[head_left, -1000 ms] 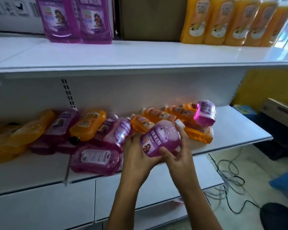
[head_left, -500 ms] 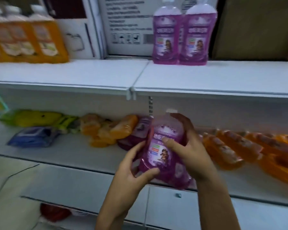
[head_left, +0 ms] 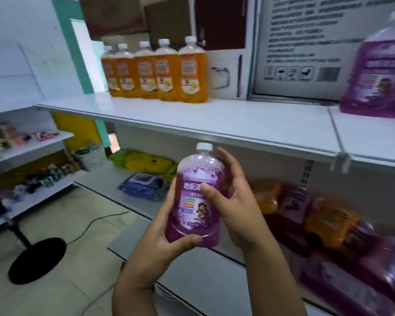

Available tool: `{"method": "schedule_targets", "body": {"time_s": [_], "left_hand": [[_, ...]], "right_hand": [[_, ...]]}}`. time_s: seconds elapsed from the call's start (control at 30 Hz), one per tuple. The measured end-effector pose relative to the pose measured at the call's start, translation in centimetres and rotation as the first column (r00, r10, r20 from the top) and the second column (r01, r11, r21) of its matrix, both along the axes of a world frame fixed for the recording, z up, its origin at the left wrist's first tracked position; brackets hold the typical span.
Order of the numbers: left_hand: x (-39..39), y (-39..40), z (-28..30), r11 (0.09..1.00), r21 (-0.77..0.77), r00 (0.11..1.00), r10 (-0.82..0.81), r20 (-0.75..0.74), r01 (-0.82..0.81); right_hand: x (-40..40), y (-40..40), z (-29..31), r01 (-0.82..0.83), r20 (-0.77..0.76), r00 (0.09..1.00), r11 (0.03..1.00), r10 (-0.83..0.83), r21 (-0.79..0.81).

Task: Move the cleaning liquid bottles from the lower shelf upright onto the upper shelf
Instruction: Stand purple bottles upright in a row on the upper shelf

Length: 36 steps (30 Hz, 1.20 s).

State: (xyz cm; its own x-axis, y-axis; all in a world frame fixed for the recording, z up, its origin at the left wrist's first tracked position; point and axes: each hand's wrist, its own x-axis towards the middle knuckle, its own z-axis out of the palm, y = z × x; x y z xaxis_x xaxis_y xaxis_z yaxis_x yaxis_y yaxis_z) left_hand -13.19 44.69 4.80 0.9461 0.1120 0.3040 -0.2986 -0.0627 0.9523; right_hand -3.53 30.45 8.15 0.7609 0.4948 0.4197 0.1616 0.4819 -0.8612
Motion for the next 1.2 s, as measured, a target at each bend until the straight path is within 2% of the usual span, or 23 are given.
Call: {"method": "schedule_targets", "body": {"time_s": [0.17, 0.37, 0.57, 0.73, 0.9, 1.1, 1.2], "left_hand": [[-0.6, 4.4, 0.6, 0.989, -0.023, 0.977, 0.145, 0.158, -0.143], [-0.5, 7.9, 3.1, 0.986, 0.052, 0.954, 0.141, 0.263, -0.16], [0.3, 7.6, 3.7, 0.994, 0.053, 0.945, 0.076, 0.319, -0.098], [2.2, 5.0, 3.8, 0.997, 0.038, 0.946, -0.071, 0.315, 0.062], [4.1, -0.1, 4.1, 0.972, 0.023, 0.924, -0.229, 0.306, 0.233], [4.7, -9.4, 4.8, 0.924, 0.004, 0.881, -0.366, 0.299, 0.383], [3.7, -15.3, 5.5, 0.909, 0.006, 0.857, -0.396, 0.329, 0.417]], "right_hand": [[-0.9, 6.0, 1.6, -0.043, 0.041, 0.998, 0.998, 0.041, 0.046], [-1.4, 8.7, 3.8, -0.106, 0.104, 0.99, 0.992, 0.098, 0.073], [-2.0, 8.2, 4.2, -0.011, 0.154, 0.988, 0.992, -0.009, 0.127], [-2.3, 4.8, 4.1, 0.159, 0.171, 0.97, 0.983, -0.172, 0.089], [-3.1, -0.7, 4.3, 0.34, 0.169, 0.921, 0.936, -0.351, 0.095], [-5.3, -9.3, 4.5, 0.518, 0.139, 0.839, 0.85, -0.526, 0.09], [-6.8, -14.9, 5.3, 0.568, 0.186, 0.797, 0.818, -0.575, 0.096]]}}
